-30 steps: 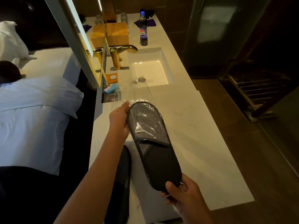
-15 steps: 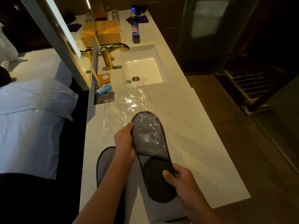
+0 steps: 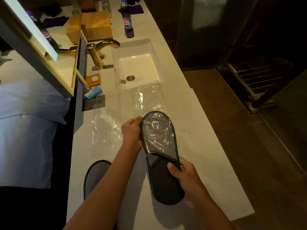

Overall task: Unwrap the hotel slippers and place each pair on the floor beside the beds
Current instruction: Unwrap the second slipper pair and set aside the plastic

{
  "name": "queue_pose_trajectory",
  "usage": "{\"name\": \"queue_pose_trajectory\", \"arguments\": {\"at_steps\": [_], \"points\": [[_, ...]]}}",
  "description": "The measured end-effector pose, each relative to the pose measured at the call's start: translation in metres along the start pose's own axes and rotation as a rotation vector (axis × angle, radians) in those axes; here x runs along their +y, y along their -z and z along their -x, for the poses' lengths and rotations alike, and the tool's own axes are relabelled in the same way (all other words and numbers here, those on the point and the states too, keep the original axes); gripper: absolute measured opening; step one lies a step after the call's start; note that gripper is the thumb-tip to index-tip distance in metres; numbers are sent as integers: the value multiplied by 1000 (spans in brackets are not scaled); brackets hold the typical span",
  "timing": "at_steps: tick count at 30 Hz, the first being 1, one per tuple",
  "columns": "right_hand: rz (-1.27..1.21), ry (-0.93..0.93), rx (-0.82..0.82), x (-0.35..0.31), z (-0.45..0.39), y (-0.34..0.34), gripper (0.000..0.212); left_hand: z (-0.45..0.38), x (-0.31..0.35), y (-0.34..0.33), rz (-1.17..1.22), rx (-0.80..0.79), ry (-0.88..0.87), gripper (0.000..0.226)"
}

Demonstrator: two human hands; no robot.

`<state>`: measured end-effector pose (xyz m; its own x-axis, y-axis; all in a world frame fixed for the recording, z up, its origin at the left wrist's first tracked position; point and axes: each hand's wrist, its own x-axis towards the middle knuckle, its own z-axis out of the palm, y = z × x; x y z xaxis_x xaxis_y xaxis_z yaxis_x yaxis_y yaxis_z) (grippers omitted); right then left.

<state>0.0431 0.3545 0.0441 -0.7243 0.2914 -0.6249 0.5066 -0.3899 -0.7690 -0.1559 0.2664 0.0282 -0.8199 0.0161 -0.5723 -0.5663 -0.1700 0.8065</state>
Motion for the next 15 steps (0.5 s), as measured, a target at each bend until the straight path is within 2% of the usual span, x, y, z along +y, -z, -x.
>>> {"name": "queue_pose_trajectory", "arguments": {"at_steps": [8,15], "points": [[-1,-22,-25,-7,-36,7,21,-53,5,-20,-58,66,0,8],[-9,-160,-23,1,-50,12,21,-91,1,-22,-23,141,33,23]]}}
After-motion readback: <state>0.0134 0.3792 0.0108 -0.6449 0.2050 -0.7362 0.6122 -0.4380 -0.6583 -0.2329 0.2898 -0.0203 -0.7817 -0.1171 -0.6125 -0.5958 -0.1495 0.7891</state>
